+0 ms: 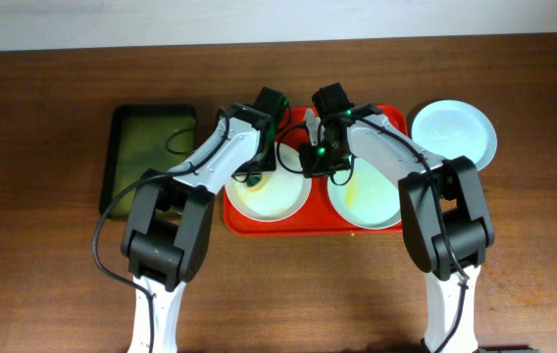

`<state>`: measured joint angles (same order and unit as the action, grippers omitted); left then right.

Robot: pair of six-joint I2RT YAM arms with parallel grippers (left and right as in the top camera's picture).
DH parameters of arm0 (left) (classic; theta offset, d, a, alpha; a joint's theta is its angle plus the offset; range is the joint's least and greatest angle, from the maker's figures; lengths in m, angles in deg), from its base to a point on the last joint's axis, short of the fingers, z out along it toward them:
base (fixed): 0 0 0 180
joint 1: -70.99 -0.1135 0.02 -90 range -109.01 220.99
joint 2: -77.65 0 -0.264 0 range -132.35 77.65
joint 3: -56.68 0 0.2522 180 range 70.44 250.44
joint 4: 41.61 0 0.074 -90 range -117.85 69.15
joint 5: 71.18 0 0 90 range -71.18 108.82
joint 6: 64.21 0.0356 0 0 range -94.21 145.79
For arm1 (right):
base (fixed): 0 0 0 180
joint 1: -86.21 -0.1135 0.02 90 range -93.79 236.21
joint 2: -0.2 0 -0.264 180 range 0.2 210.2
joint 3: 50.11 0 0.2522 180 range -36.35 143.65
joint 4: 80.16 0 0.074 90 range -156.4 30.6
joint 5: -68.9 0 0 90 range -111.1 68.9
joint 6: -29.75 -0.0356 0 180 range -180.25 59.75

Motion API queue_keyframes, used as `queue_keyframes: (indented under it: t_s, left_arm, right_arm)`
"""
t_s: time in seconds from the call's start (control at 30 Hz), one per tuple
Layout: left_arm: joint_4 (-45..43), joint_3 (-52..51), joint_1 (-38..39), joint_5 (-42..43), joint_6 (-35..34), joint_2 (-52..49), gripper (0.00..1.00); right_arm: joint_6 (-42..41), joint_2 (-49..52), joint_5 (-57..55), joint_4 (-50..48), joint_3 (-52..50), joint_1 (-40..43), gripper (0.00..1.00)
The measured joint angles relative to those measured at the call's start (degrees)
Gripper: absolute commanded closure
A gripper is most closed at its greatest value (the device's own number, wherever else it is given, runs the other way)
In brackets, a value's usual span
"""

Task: Clean dirty plates on tray and stack at the side
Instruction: 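Return the sponge to the water tray with the left gripper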

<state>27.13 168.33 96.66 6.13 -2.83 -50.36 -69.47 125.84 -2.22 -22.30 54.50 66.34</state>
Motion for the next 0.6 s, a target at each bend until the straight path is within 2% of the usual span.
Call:
queue_keyframes:
  t_s: [0.07,0.33,0.5,0.6]
  left_arm:
    - [2.60,0.00,-0.70,-3.34,0.13,-0.15,1.00]
    - [8.98,0.96,-1.33,-5.62,-2.71,1.20,1.00]
    - [13.22,0.96,-6.49,-11.08,-5.51,14.40,1.00]
    - [18.21,1.49,-12.44,-12.63,-5.97,21.44,1.00]
  right_arm:
    - [-0.02,0.00,0.04,-0.02,0.00,0.00,0.96]
    - [0.00,0.00,0.09,-0.81,0.00,-0.48,0.96]
    - [-0.02,-0.44,-0.24,0.52,0.00,-0.48,0.96]
    - [0.72,-3.93,-3.10,1.60,-0.39,-0.79,0.96]
